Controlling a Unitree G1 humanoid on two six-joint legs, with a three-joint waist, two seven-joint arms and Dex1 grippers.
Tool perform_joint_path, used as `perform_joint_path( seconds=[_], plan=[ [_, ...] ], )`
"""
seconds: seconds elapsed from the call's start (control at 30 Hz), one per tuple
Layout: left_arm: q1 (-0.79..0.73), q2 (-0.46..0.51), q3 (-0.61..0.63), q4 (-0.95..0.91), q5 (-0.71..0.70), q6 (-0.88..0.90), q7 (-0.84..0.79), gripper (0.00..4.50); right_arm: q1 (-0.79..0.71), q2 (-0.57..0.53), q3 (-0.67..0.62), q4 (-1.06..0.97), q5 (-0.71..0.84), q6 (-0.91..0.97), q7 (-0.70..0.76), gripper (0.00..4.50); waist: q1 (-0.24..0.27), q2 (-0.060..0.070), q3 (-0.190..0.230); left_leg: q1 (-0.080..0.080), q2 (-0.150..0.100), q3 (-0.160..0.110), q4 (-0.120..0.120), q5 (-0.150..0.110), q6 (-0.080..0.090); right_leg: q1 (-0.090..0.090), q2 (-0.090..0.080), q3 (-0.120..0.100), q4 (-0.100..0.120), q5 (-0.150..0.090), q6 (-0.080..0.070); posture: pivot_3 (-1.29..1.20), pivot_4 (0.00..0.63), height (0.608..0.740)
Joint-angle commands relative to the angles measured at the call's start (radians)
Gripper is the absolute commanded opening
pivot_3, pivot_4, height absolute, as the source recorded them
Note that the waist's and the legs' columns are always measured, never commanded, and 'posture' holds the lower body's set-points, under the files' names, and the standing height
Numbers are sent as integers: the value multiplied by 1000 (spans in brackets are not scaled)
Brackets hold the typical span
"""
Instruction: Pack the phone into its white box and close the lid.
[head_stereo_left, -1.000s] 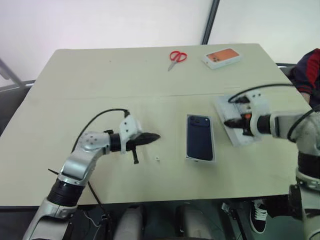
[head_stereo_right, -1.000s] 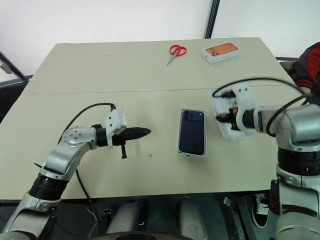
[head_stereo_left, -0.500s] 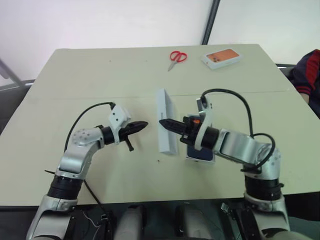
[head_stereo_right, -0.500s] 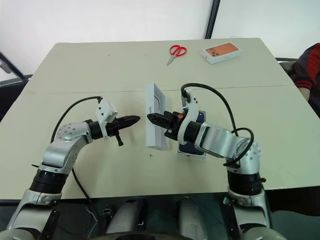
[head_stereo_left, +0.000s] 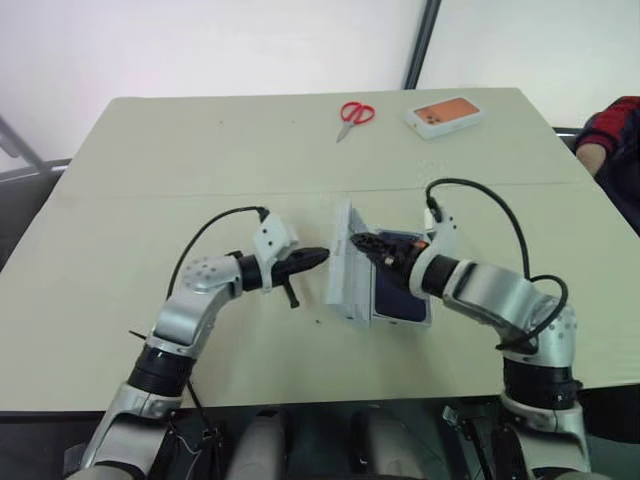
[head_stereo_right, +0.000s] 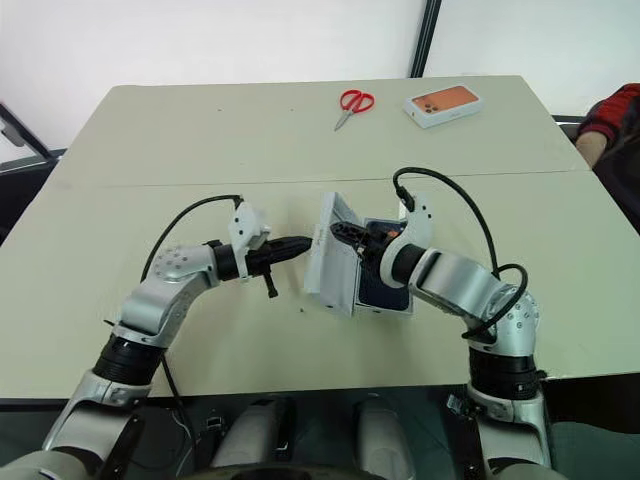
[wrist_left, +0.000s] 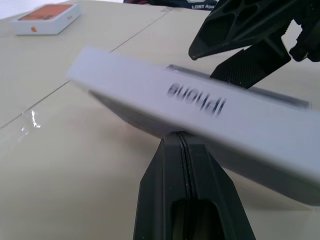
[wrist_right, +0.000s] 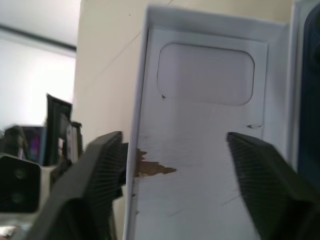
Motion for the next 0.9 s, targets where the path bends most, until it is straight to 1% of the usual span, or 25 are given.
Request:
perform_joint_path(
  seconds=[0.03, 0.07, 0.17, 0.27, 0.37, 0.43, 0.53, 0.6, 0.63, 0.67, 0.73, 0.77, 0.83, 0.87, 0.9],
  plan=[
    [-29, -30, -32, 0, 13, -3, 6, 0, -70, -166, -16, 22, 15, 62, 113, 4425, 0, 0, 0, 0, 0, 0, 0, 0, 0, 0, 0, 0, 0, 0, 0, 0, 150, 740],
    [-34, -40, -41, 6, 17, 1, 7, 0, -87, -222, -11, 38, 9, 73, 142, 4425, 0, 0, 0, 0, 0, 0, 0, 0, 0, 0, 0, 0, -1, 0, 0, 0, 150, 740],
    [-66, -95, -85, 41, 35, 1, 9, 0, -150, -393, 11, 59, -194, 145, 328, 4425, 1, 1, 0, 0, 1, 0, -1, 0, 1, 0, 1, -1, -1, 0, 0, 0, 150, 740],
    [-108, -155, -123, 90, 66, 17, 37, 0, -158, -483, 67, 27, -405, 160, 492, 4425, 2, 0, 0, 0, 0, 0, 0, 0, 1, 1, 1, -1, -1, 0, 0, 0, 150, 740],
    [-129, -192, -155, 125, 95, -3, 43, 0, -139, -512, 118, -1, -570, 152, 607, 4425, 0, 0, 0, 0, 0, 0, 0, -1, 1, 1, 1, -1, -1, 0, 0, 0, 150, 740],
    [-145, -208, -148, 154, 105, -11, 61, 0, -132, -523, 152, -34, -675, 139, 675, 4425, 1, 0, 0, 0, 0, 0, 0, -1, 1, 1, 1, 0, -1, 0, 0, 0, 150, 740],
    [-169, -224, -97, 170, 85, 6, 97, 0, -123, -537, 184, -78, -803, 124, 770, 4425, 1, 1, 0, 0, 0, 0, 0, 0, 1, 0, 1, 0, -1, 0, 0, 0, 150, 740],
    [-178, -212, -45, 148, 57, 43, 120, 0, -109, -549, 200, -91, -883, 105, 827, 4425, 2, 1, 0, 0, 0, -1, 0, 0, 1, 0, 1, -1, -1, 0, 0, 0, 150, 740],
    [-176, -195, -20, 127, 47, 65, 129, 0, -99, -559, 210, -96, -930, 89, 861, 3910, 2, 1, 0, 0, 0, -1, 0, 0, 1, 0, 1, -1, -1, 0, 0, 0, 150, 740],
    [-171, -179, -2, 105, 42, 88, 137, 0, -90, -567, 215, -101, -969, 78, 892, 3615, 2, 1, 0, 0, 0, -1, 0, 0, 1, 0, 1, -1, -1, 0, 0, 0, 150, 740],
    [-146, -129, 18, 46, 45, 141, 146, 0, -77, -581, 225, -104, -1046, 49, 947, 2532, 0, 1, 0, 0, 0, -1, 0, 0, 1, 0, 1, -1, -1, 0, 0, 0, 150, 740],
    [-133, -106, 23, 17, 44, 166, 148, 0, -73, -587, 232, -106, -1082, 34, 977, 2110, -1, 1, 0, 0, 0, -1, 0, 0, 1, 0, 1, 0, -1, 0, 0, 0, 150, 740],
    [-98, -44, 21, -49, 49, 235, 145, 0, -57, -633, 289, -129, -1210, -43, 1058, 1063, 1, 1, 0, 0, 0, -1, 0, 0, 1, 0, 1, 0, -1, 0, 0, 0, 150, 740],
    [-80, -9, 12, -79, 56, 270, 137, 0, -46, -663, 327, -144, -1284, -90, 1100, 463, 1, 1, 1, 0, 0, -1, 0, 0, 1, 0, 1, 0, -1, 0, 0, 0, 150, 740],
    [-62, 23, -2, -107, 63, 302, 127, 0, -33, -692, 364, -158, -1357, -141, 1138, 49, 1, 1, 1, 0, 0, -1, -1, 0, 1, 0, 1, 0, -1, 0, 0, 0, 150, 740]
  ],
)
